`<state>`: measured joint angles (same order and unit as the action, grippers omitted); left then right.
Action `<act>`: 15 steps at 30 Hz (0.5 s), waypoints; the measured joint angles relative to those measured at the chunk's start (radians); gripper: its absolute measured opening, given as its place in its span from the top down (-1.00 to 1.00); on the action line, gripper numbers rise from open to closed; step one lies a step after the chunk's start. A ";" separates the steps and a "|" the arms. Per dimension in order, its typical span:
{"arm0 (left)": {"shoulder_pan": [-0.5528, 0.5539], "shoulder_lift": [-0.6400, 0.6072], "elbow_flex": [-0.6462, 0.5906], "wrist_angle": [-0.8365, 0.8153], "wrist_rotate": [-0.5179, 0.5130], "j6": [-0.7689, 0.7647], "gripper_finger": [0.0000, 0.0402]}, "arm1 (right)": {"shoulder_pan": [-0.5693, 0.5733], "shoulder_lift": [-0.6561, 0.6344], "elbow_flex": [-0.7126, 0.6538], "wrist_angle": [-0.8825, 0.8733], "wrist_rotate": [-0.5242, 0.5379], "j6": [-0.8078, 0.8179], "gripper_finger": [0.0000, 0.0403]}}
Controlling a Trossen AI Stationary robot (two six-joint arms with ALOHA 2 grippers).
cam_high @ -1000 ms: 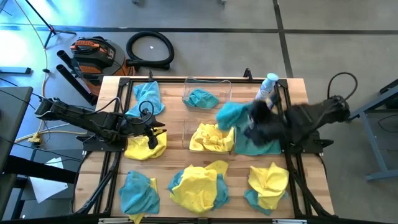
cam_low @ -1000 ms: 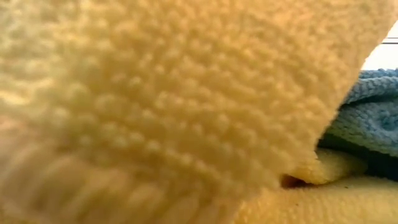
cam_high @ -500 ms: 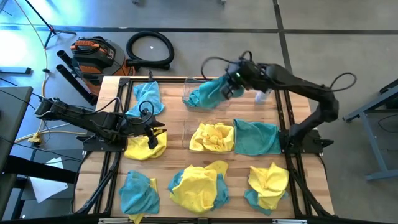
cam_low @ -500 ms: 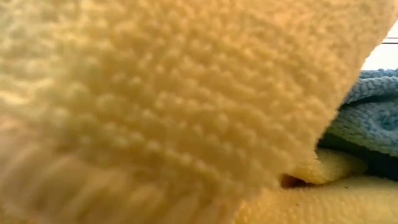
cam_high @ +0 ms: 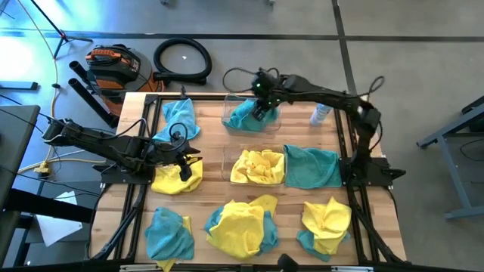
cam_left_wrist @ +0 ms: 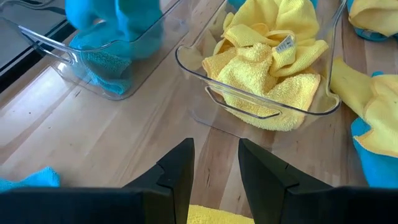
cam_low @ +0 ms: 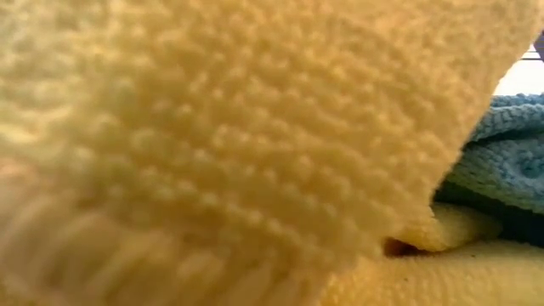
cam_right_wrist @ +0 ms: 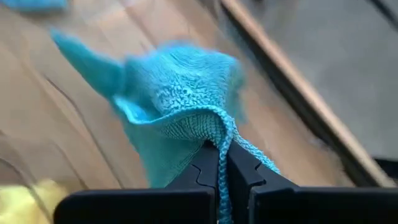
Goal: Sort microfiber towel by color & place in baskets
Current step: Put the blue towel into the top transparent bin
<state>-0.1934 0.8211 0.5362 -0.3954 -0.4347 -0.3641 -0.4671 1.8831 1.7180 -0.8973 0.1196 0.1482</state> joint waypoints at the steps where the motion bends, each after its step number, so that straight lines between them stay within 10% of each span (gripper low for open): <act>1: 0.000 0.000 0.000 0.000 0.000 0.000 0.43 | 0.000 0.019 0.000 -0.019 0.005 0.000 1.00; 15: 0.000 0.000 0.000 0.000 -0.024 0.001 0.43 | -0.024 0.219 -0.001 -0.053 0.048 -0.013 0.94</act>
<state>-0.1932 0.8211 0.5362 -0.3954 -0.4587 -0.3631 -0.4911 2.1024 1.7172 -0.9503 0.1675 0.1348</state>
